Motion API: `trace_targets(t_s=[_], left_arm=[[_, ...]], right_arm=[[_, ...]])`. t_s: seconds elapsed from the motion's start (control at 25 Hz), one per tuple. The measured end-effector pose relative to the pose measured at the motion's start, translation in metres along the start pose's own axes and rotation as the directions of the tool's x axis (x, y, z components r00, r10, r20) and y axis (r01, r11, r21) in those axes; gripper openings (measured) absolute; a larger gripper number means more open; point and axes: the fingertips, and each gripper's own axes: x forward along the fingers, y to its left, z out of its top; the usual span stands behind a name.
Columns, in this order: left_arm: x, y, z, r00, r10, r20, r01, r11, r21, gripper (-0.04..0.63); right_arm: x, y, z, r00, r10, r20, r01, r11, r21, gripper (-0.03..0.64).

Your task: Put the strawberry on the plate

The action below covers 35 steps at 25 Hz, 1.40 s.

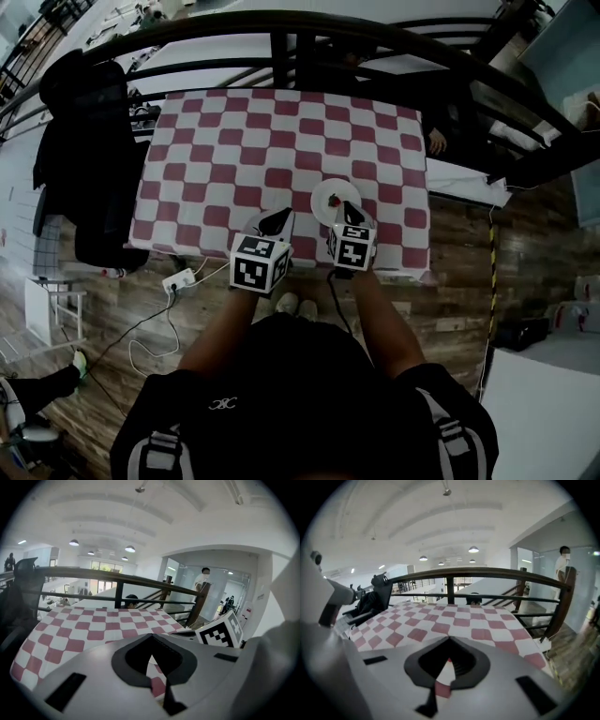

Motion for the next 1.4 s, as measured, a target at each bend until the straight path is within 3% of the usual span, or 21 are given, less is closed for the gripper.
trace_targets(t_s=[0.28,0.6,1.4], left_arm=[[0.011,-0.028,0.031,0.997,-0.055,0.045,0.052,0.996,0.071,-0.002],[0.016,-0.051,0.06,0.99,-0.108,0.087,0.097,0.987,0.125,-0.002],[0.026,-0.066,0.066,0.984,-0.156,0.084,0.143,0.979,0.142,-0.002]], right_arm=[[-0.055,-0.013,0.054,0.987,0.0,0.159,-0.006,0.999,0.037,0.014],[-0.11,-0.016,0.104,0.951,0.022,0.309,-0.044,0.997,0.066,0.014],[-0.12,-0.024,0.105,0.949,-0.016,0.316,-0.001,0.998,0.056,0.014]])
